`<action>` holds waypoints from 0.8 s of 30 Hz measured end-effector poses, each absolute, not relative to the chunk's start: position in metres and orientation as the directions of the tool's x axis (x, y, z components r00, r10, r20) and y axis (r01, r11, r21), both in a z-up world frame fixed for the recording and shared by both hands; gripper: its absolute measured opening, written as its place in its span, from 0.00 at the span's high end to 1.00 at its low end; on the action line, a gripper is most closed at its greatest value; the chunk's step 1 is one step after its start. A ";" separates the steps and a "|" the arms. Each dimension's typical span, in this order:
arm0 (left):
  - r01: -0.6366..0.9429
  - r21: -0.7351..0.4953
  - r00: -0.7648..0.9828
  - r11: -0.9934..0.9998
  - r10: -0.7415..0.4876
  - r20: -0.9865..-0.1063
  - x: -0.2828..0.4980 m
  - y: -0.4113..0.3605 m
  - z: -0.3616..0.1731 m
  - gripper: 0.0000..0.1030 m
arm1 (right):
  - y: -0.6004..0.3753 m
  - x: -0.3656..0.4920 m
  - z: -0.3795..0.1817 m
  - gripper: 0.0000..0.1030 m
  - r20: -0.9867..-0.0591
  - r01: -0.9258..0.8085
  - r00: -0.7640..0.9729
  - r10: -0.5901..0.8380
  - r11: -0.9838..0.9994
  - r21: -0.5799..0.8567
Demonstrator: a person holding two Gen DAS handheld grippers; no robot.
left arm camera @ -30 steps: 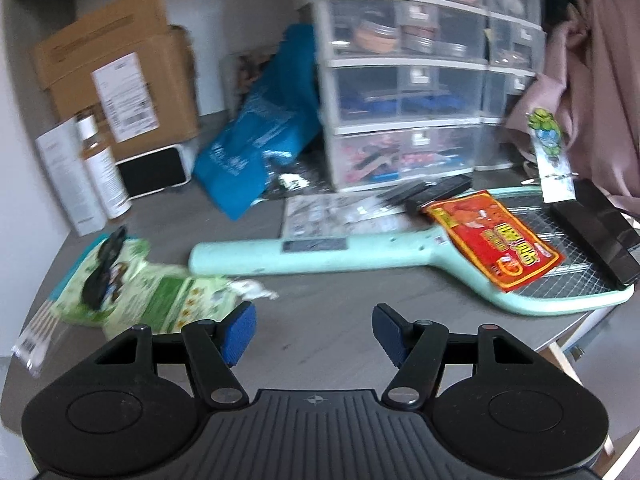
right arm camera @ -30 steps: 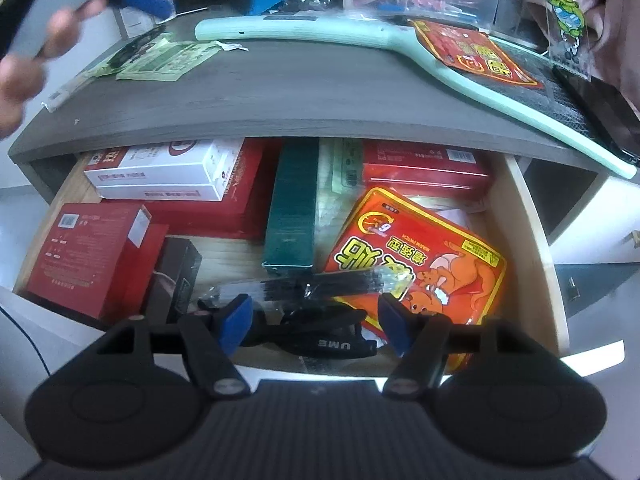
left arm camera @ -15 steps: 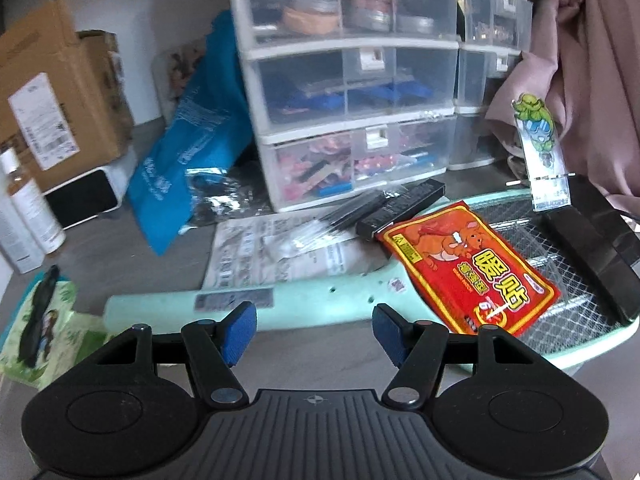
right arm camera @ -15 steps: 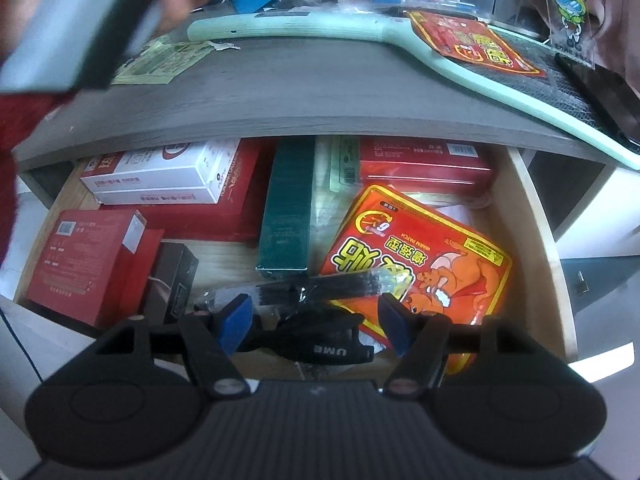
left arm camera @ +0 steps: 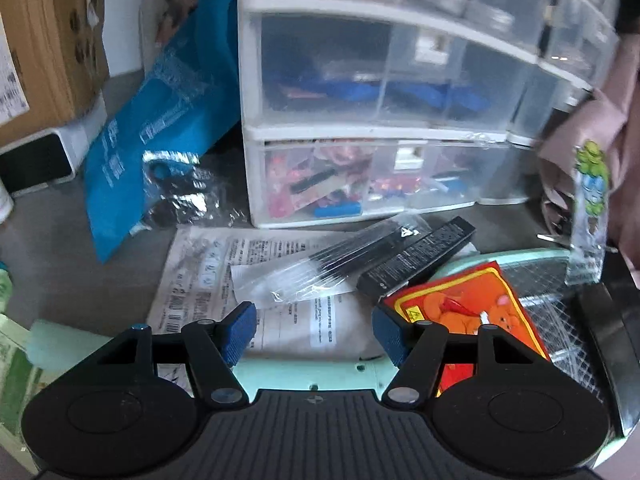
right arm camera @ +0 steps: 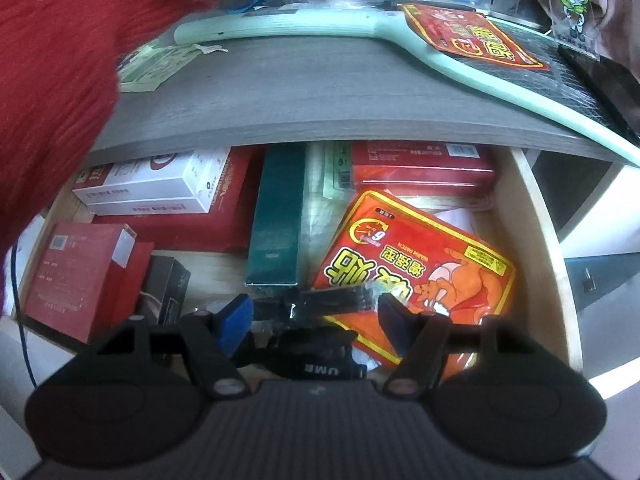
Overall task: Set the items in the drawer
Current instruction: 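Move the left gripper to the red heat-pad packet on the green racket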
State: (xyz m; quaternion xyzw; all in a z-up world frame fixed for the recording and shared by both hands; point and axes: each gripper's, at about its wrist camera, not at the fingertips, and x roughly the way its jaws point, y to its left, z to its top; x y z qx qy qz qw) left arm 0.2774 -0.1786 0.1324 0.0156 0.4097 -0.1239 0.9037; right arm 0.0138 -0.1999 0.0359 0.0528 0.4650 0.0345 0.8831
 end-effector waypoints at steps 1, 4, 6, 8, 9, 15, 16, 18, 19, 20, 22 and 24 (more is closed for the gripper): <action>0.234 -0.086 0.622 0.969 -0.217 -0.752 0.283 -0.182 0.128 0.35 | -0.200 0.015 0.035 0.33 -0.819 -0.013 0.563 0.113 0.992 0.128; 0.228 -0.129 0.601 0.965 -0.244 -0.762 0.289 -0.182 0.122 0.35 | -0.200 0.017 0.034 0.33 -0.822 -0.014 0.557 0.119 0.991 0.135; 0.216 -0.148 0.596 0.965 -0.251 -0.763 0.292 -0.181 0.120 0.35 | -0.200 0.018 0.034 0.33 -0.823 -0.012 0.555 0.119 0.991 0.135; 0.204 -0.167 0.591 0.965 -0.258 -0.765 0.295 -0.181 0.117 0.35 | -0.200 0.019 0.033 0.33 -0.824 -0.013 0.554 0.119 0.991 0.134; 0.200 -0.185 0.586 0.962 -0.269 -0.764 0.295 -0.179 0.117 0.35 | -0.200 0.019 0.033 0.33 -0.825 -0.013 0.553 0.119 0.991 0.134; 0.192 -0.291 0.561 0.937 -0.348 -0.751 0.293 -0.176 0.118 0.35 | -0.199 0.019 0.032 0.33 -0.827 -0.015 0.550 0.118 0.991 0.131; 0.191 -0.308 0.557 0.932 -0.361 -0.748 0.293 -0.176 0.118 0.35 | -0.199 0.019 0.032 0.33 -0.827 -0.016 0.550 0.118 0.991 0.131; 0.190 -0.341 0.549 0.921 -0.387 -0.740 0.292 -0.176 0.118 0.35 | -0.199 0.019 0.032 0.33 -0.828 -0.016 0.549 0.118 0.991 0.130; 0.188 -0.358 0.545 0.915 -0.400 -0.736 0.291 -0.175 0.118 0.35 | -0.199 0.019 0.032 0.33 -0.828 -0.017 0.548 0.118 0.991 0.130; 0.187 -0.374 0.541 0.908 -0.413 -0.732 0.291 -0.175 0.118 0.35 | -0.199 0.019 0.032 0.33 -0.828 -0.017 0.548 0.118 0.991 0.130; 0.191 -0.392 0.534 0.900 -0.430 -0.728 0.293 -0.173 0.117 0.35 | -0.198 0.019 0.032 0.33 -0.829 -0.018 0.547 0.118 0.991 0.129; 0.193 -0.416 0.530 0.889 -0.451 -0.718 0.294 -0.176 0.115 0.35 | -0.198 0.019 0.031 0.33 -0.830 -0.018 0.546 0.117 0.992 0.128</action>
